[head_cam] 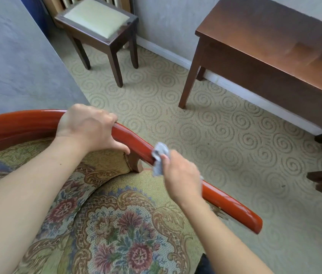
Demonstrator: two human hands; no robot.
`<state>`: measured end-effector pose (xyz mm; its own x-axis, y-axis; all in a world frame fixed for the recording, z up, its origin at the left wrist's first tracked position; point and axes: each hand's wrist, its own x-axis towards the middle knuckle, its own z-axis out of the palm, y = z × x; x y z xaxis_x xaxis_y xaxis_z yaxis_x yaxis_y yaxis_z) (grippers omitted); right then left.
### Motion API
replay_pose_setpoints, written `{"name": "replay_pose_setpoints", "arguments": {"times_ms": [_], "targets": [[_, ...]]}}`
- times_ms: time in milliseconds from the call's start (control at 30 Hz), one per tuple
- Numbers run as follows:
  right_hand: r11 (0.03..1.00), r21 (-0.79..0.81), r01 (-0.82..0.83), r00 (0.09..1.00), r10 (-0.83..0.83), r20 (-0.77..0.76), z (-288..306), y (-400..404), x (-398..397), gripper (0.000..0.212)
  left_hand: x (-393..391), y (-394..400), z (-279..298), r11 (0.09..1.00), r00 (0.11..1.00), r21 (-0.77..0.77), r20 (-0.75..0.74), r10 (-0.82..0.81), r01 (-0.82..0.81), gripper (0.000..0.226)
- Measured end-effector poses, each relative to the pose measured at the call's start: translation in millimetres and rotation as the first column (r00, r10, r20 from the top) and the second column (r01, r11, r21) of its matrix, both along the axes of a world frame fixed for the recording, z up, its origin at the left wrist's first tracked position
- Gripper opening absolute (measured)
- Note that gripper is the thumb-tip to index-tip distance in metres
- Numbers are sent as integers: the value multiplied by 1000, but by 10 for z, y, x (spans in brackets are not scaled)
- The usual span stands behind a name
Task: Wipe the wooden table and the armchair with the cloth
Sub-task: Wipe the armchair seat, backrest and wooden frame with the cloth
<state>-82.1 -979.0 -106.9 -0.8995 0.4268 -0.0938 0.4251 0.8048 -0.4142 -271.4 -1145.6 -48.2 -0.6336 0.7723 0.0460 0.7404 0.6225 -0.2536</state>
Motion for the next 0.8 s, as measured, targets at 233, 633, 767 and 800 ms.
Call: {"name": "replay_pose_setpoints", "arguments": {"times_ms": [233, 633, 767, 800], "targets": [[900, 55, 432, 896, -421, -142, -126, 723, 1582, 36, 9, -28, -21, 998, 999, 48, 17, -46, 45, 97], [792, 170, 586, 810, -575, -113, -46, -76, 468, 26, 7, -31, -43, 996, 998, 73, 32, -63, 60, 104], [908, 0, 418, 908, -418, -19, -19, -435, -277, 29, 43, 6, 51, 999, 998, 21, 31, -46, 45, 101], [920, -42, 391, 920, -391, -9, -10, -459, -406, 32, 56, 25, 78, 999, 999, 3, 32, -39, 39, 99]]}}
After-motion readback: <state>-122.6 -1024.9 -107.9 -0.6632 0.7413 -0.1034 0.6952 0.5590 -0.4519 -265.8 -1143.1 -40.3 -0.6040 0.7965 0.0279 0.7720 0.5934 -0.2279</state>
